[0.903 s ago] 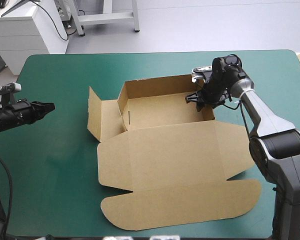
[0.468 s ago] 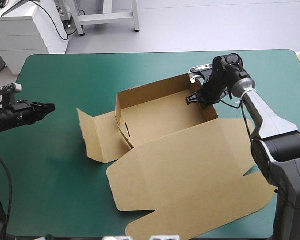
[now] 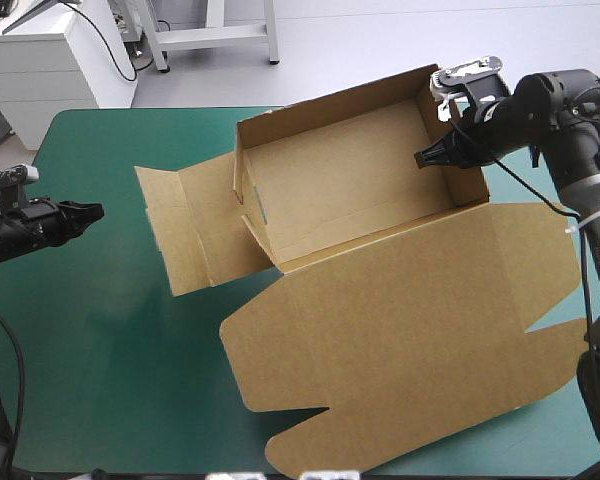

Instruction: Fold the box

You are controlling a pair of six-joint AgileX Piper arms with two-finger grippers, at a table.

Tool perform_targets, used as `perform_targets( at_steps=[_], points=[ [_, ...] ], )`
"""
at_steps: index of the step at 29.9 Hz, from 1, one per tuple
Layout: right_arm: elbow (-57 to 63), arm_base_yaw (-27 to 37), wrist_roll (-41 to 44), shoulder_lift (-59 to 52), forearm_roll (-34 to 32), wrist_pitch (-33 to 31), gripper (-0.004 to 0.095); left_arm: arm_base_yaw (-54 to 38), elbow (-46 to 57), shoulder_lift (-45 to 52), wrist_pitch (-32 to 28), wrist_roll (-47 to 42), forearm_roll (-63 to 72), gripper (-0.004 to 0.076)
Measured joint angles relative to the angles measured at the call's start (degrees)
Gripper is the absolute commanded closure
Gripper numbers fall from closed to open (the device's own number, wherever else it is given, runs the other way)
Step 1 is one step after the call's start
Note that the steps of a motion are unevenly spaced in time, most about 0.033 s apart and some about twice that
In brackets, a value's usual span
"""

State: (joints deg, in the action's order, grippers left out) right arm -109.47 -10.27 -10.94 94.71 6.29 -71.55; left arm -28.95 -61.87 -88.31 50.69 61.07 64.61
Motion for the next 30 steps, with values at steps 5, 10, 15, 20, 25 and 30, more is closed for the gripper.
perform_targets(
  at_steps=[5,10,15,20,25,30],
  points=[
    [0.0,0.0,-1.0,-1.0,4.5,0.0,0.0929,0.3,0.0,-2.3,0.6,0.0,4.2,0.0732],
    [0.0,0.0,-1.5,-1.0,7.5,0.0,0.0928,5.3,0.0,-5.9,0.8,-3.0,5.3,0.0732],
    [0.0,0.0,-1.5,-1.0,7.9,0.0,0.0928,14.5,0.0,-7.7,-0.8,-8.4,5.3,0.0732],
    [0.0,0.0,-1.5,0.2,7.9,0.1,0.0927,23.5,0.0,-7.7,-1.3,-11.1,7.7,0.0732],
    [0.0,0.0,0.3,2.7,6.4,1.4,0.0927,27.7,0.0,-7.5,-1.2,-11.5,11.8,0.0732],
    [0.0,0.0,3.8,4.2,3.2,4.0,0.0927,28.3,0.0,-4.9,-0.4,-11.5,12.7,0.0732]
  ],
)
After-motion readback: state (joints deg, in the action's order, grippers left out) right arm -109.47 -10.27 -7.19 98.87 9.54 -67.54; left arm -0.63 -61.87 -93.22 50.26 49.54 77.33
